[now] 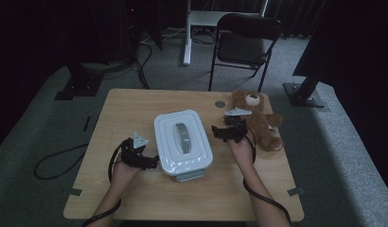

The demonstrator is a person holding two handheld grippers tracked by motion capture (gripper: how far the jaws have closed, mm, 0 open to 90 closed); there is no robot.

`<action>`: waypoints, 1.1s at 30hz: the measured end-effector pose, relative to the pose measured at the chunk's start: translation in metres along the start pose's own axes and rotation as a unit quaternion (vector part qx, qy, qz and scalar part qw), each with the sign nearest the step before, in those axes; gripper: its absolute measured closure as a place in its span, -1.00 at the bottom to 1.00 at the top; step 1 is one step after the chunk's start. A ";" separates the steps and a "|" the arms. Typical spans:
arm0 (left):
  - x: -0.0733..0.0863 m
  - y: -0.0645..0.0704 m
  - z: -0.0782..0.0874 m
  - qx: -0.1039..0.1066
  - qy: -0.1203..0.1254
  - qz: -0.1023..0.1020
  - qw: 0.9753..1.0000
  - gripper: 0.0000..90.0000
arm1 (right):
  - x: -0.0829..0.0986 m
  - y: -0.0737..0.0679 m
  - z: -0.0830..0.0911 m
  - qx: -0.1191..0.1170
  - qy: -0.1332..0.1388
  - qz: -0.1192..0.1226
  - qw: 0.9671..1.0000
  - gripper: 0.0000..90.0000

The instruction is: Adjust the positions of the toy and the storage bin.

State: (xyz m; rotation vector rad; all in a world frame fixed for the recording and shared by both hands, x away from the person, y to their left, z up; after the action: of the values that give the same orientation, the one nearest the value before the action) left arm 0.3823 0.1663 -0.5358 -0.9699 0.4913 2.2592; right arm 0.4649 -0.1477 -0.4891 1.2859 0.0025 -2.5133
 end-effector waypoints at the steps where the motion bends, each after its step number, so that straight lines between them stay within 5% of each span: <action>1: 0.001 0.001 0.000 0.001 -0.002 0.000 1.000 -0.98 | 0.002 0.002 0.004 0.000 0.001 0.001 1.000 -0.64; 12: 0.007 0.004 0.008 0.006 -0.001 -0.013 1.000 -0.98 | 0.043 0.015 0.045 -0.050 0.036 0.022 0.998 -0.70; 17: 0.008 0.003 0.013 0.004 0.010 -0.012 1.000 -0.98 | 0.064 0.024 0.054 -0.058 0.038 0.011 0.998 -0.70; 24: 0.011 0.000 0.023 0.002 0.012 -0.009 1.000 -0.98 | 0.092 0.038 0.062 -0.053 0.036 0.015 0.998 -0.70; 33: 0.003 -0.004 0.048 0.006 0.033 0.019 0.999 -0.98 | 0.145 0.066 0.057 -0.034 -0.004 -0.017 0.999 -0.70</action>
State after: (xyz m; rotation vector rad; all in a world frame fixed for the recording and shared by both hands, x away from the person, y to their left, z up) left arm 0.3587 0.1969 -0.5065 -1.0389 0.5562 2.2604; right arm 0.3589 -0.2592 -0.5603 1.2588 0.1073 -2.5242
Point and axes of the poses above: each handheld gripper's, and its own axes: z roughly backward along the jaws, x roughly out of its underside, y roughly to its right, the point moved 6 cm from there along -z, roughly forward along the jaws, and after that the axes turned 14 degrees about x, right-handed, at the moved point
